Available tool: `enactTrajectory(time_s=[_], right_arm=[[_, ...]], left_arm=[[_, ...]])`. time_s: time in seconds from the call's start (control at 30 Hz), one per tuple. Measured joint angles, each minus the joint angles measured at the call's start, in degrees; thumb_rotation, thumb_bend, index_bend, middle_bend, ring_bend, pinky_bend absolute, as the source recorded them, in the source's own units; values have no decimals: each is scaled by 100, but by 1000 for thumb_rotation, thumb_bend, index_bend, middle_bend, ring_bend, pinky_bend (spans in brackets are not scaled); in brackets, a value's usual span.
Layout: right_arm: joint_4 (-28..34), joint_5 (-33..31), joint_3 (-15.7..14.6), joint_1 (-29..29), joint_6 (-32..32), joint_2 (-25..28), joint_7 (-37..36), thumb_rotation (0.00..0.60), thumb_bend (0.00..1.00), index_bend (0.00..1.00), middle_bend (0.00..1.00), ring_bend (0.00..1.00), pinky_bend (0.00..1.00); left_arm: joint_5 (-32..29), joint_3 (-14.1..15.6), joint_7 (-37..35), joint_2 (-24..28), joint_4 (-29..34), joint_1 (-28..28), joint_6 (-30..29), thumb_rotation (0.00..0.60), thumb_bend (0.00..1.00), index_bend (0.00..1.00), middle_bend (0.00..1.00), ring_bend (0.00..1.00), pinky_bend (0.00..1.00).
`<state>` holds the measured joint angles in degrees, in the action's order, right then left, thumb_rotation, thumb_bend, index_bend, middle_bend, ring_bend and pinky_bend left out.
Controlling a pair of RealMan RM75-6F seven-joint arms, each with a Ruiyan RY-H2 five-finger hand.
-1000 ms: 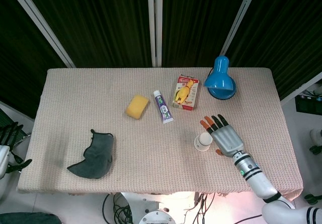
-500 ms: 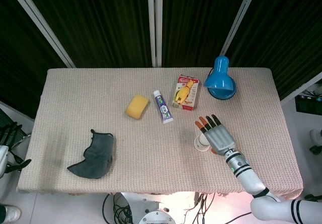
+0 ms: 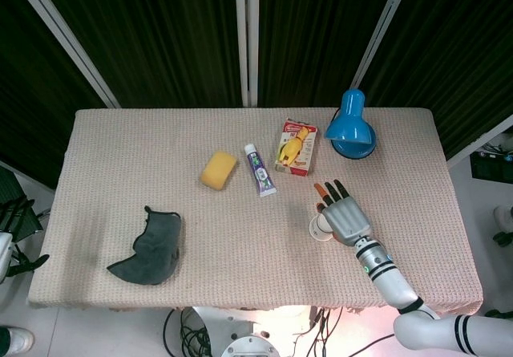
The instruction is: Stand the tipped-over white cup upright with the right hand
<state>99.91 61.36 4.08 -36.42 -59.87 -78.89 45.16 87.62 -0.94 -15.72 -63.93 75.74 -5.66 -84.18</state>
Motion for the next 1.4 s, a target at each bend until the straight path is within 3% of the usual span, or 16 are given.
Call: enactTrajectory(time_s=[0.2,0.4,0.8,1.0,1.13,1.3,1.37,1.4], right_arm=[[-85,238,-30,45,-112,-16,-296,600,162,603,43,0,0],[-162,601,18,242,-275,6,-1465,600,169,670,63,0,0],[-1100,1384,79,870,-551,-494,-6514,600,176,718,87,0,0],[-1611,1498,77,1089,-294,-923,-8337,600,176,743,116,0,0],[-1957,1559,43,1174,6,-1109,-8712,600,176,744,116,0,0],[-2047,1630,11,1227,18,-1138,-8510,600,174,731,116,0,0],[-2027,1649,-4,1242,30,-1103,-8464,600,164,652,106,0,0],[-2008,1661,-21,1243,57,-1066,-8444,600,156,527,88,0,0]], left_arm=[[7,7,-13,-2,-3,8,-8,600,123,17,0,0,3],[-7,15,-30,-19,-40,2,36,600,124,17,0,0,3],[-8,18,-28,-45,-49,-72,164,600,123,17,0,0,3],[-26,19,-48,-34,-53,-71,174,600,123,17,0,0,3],[-46,28,-95,-45,-95,-66,202,600,123,17,0,0,3],[-40,31,-112,-65,-130,-75,214,600,124,17,0,0,3],[-36,29,-109,-59,-125,-77,211,600,123,17,0,0,3],[-34,28,-107,-55,-120,-78,208,600,123,17,0,0,3]])
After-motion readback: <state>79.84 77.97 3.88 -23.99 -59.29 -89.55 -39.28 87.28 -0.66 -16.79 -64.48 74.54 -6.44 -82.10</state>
